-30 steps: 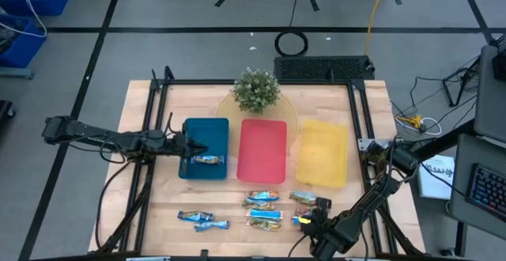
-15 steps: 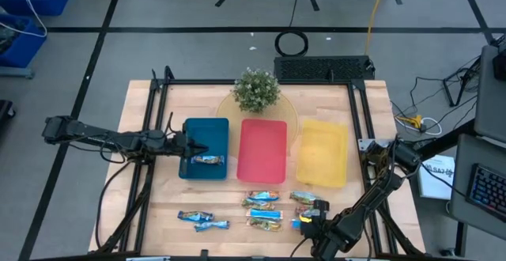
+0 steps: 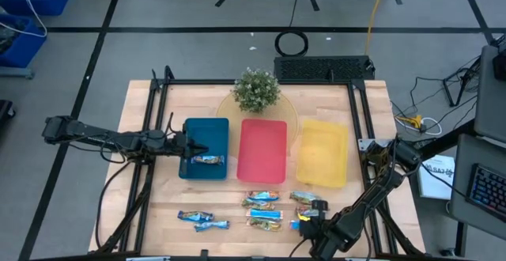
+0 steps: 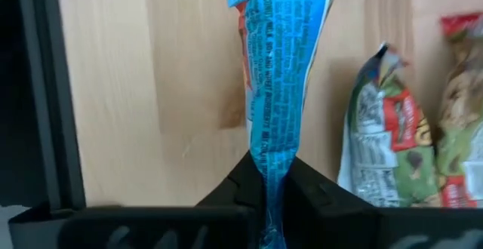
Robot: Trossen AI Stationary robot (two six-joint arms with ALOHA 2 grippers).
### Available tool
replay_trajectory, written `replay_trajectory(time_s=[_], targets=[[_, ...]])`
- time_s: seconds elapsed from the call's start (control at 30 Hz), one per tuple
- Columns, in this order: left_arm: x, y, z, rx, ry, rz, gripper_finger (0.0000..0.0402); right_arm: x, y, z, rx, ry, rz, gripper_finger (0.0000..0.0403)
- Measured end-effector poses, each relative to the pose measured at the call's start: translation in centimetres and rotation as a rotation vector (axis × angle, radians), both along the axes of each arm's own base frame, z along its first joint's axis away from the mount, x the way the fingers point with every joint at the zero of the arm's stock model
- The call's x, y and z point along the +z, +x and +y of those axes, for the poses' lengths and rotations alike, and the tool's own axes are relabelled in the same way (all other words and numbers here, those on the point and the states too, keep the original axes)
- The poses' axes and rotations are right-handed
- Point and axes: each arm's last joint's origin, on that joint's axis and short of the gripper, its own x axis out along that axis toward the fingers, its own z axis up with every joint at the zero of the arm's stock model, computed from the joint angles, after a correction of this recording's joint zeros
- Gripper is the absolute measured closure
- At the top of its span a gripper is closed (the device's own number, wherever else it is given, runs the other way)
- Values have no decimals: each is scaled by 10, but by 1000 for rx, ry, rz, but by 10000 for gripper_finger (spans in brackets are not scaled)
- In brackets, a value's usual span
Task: Pick and place Granola Bars by type
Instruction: Put the bottom red granola bar into the yellow bin
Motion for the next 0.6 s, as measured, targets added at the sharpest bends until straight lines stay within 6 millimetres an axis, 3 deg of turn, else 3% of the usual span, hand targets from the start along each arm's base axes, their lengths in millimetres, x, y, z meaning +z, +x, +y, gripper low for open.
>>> replay_trajectory(time_s=[0.2,0.4,0.6], targets=[[-1,0,0,1,-4,10,362,28,11,4,34,-30,-33,386],[-3,-1,0,5,-20,28,362,80,26,-5,79,9,-106,386],[-2,-1,0,7,-21,20,362,135,13,-45,52,-34,-150,386]])
